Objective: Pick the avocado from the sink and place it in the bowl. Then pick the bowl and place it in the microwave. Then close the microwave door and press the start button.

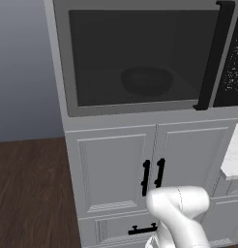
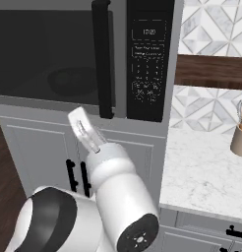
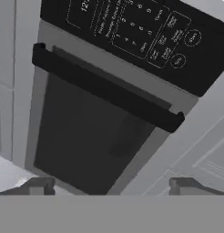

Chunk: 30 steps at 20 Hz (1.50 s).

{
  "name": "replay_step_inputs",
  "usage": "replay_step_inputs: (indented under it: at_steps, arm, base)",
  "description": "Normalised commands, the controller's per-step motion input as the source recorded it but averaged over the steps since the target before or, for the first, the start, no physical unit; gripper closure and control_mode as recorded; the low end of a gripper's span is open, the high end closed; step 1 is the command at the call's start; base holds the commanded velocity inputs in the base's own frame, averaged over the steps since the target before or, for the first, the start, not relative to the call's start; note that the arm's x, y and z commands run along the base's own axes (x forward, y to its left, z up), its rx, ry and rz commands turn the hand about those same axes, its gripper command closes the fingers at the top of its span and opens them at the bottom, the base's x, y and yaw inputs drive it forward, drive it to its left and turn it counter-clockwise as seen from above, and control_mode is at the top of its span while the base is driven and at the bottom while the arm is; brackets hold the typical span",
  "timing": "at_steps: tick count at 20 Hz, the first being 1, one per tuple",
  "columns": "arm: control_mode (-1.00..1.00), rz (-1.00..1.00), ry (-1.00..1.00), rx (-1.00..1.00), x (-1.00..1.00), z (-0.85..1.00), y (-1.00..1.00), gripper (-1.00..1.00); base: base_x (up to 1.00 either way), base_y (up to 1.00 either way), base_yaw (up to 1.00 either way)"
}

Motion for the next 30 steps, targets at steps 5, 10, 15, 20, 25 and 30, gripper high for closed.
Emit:
replay_step_inputs:
  at_steps: [5, 10, 15, 20, 25, 30]
  arm:
    - [-1.0, 0.0, 0.37, 0.61, 0.68, -0.03, -0.37, -1.0]
    - [-1.0, 0.0, 0.39, 0.23, 0.89, -0.18, -0.06, -1.0]
    - [-1.0, 0.0, 0.27, 0.15, 0.09, -0.26, -0.06, -1.0]
    - [-1.0, 0.0, 0.18, 0.17, -0.01, -0.03, -0.08, -1.0]
    - [-1.0, -0.04, 0.14, 0.19, 0.08, 0.0, -0.29, -1.0]
    - [-1.0, -0.02, 0.16, 0.18, 0.47, -0.02, -0.17, -1.0]
  base:
    - [0.0, 0.0, 0.0]
    - [0.0, 0.0, 0.0]
    - [0.0, 0.0, 0.0]
    - [0.0, 0.0, 0.0]
    - [0.0, 0.0, 0.0]
    - [0.0, 0.0, 0.0]
